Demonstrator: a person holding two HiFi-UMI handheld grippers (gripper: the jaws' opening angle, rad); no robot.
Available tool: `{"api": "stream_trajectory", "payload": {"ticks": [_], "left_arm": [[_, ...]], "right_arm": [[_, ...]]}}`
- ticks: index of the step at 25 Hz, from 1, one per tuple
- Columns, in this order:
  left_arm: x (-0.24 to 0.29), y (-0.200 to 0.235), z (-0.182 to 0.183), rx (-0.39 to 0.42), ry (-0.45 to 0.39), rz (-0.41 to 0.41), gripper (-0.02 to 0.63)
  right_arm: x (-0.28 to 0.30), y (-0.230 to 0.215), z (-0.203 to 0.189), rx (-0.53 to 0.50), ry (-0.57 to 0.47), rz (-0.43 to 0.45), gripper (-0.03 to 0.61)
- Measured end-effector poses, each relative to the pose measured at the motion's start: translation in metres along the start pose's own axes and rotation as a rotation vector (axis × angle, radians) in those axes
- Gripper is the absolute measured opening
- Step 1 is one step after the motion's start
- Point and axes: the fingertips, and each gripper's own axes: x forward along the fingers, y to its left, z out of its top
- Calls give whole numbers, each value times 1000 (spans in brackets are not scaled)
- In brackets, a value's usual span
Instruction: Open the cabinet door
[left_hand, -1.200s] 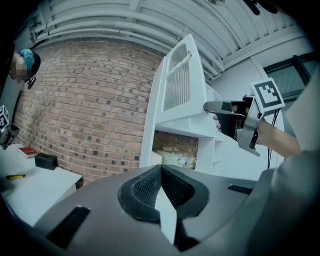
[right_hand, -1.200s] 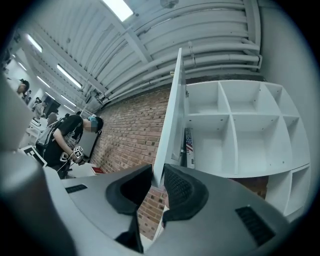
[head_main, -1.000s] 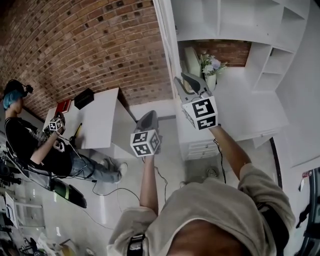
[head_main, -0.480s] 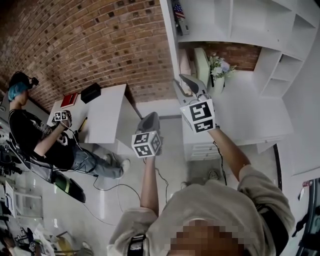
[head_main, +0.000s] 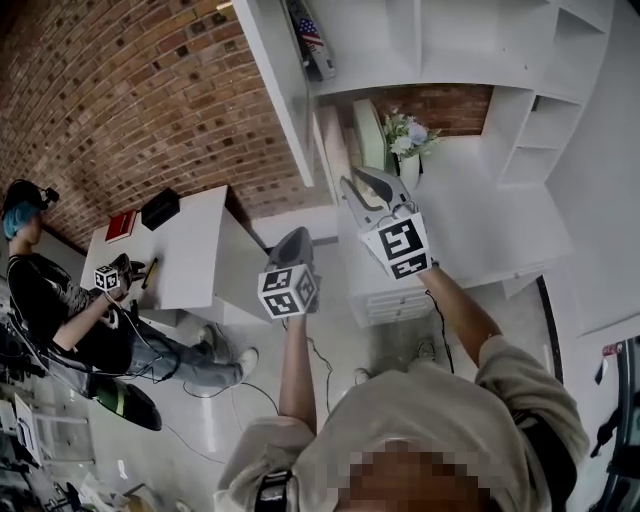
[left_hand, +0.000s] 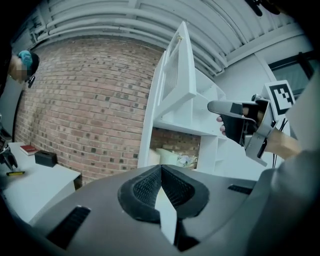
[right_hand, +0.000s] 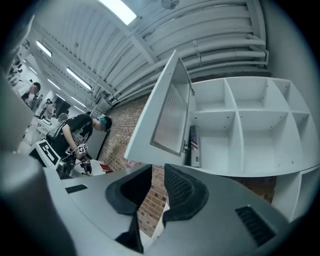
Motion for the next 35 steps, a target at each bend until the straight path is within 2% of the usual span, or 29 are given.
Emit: {"api": "stream_trajectory", "payload": {"ticks": [10,20,28,35], "left_arm": [[73,-78,-1,22,31,-28,26],[132,-142,-9,34,34,-18,26],[159,-169,-21,28,42,9,26],[163,-166,-26,24,52,31,26]], "right_arm": [[-42,-114,-63,64,75,-76,25],[-90,-204,-138,125,150,-104,14],[-111,-245,-187,162,195,-100,14],[-107,-246,-204,181,214,-78,14]]}}
